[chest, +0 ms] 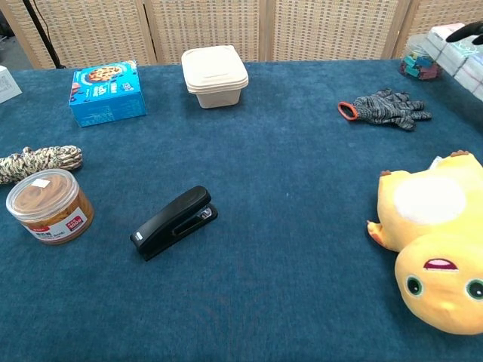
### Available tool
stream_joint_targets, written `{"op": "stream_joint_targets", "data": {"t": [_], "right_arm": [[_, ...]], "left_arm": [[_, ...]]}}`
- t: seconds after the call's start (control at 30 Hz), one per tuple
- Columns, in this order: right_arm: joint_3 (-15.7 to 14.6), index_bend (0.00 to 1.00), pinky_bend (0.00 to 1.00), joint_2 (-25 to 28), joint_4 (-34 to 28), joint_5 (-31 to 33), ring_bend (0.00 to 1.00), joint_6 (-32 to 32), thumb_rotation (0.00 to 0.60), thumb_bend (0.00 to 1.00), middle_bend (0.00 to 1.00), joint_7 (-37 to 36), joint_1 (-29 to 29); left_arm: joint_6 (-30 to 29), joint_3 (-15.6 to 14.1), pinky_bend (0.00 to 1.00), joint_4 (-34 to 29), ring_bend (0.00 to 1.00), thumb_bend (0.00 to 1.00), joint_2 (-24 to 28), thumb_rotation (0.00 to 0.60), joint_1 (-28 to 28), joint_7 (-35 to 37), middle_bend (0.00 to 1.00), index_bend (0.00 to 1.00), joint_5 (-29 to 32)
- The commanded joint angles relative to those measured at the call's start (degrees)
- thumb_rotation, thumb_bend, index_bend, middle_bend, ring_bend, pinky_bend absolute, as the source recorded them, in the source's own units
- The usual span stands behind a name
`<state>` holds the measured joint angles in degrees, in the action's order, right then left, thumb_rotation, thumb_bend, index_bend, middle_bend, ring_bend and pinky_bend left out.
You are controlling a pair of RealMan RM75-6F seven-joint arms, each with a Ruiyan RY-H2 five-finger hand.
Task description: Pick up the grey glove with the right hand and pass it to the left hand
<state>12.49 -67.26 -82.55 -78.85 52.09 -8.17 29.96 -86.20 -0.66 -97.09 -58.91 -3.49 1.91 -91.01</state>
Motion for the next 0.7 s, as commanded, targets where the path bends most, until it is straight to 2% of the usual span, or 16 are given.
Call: {"op": "stream_joint_targets", "data": {"t": [0.03,0.43,0.7], "right_arm": [[1.9,0.0,0.0,-6.9,10.7,4.8,0.0,-8.4,0.6,0.04,0.0,-2.2,7.1],[3.1,0.0,0.0,-24.3,42.3,8.3,0.0,-22.2,0.6,0.06,0.0,-8.4,19.0],[1.4,0.0,0.0,-32.4,56.1,5.7,0.0,-27.7,0.6,0.06,0.0,-14.5,23.4]], "left_arm": [[0.8,0.4,0.0,-0.3,0.0,0.04,0.1,0.6,-0.4,0.0,0.0,0.0,1.0],[4.5,2.1,0.0,-0.7,0.0,0.04,0.1,0.6,-1.9,-0.3,0.0,0.0,6.2],[6.4,3.0,0.0,-0.7,0.0,0.04,0.1,0.6,-2.7,-0.4,0.0,0.0,9.3]]}}
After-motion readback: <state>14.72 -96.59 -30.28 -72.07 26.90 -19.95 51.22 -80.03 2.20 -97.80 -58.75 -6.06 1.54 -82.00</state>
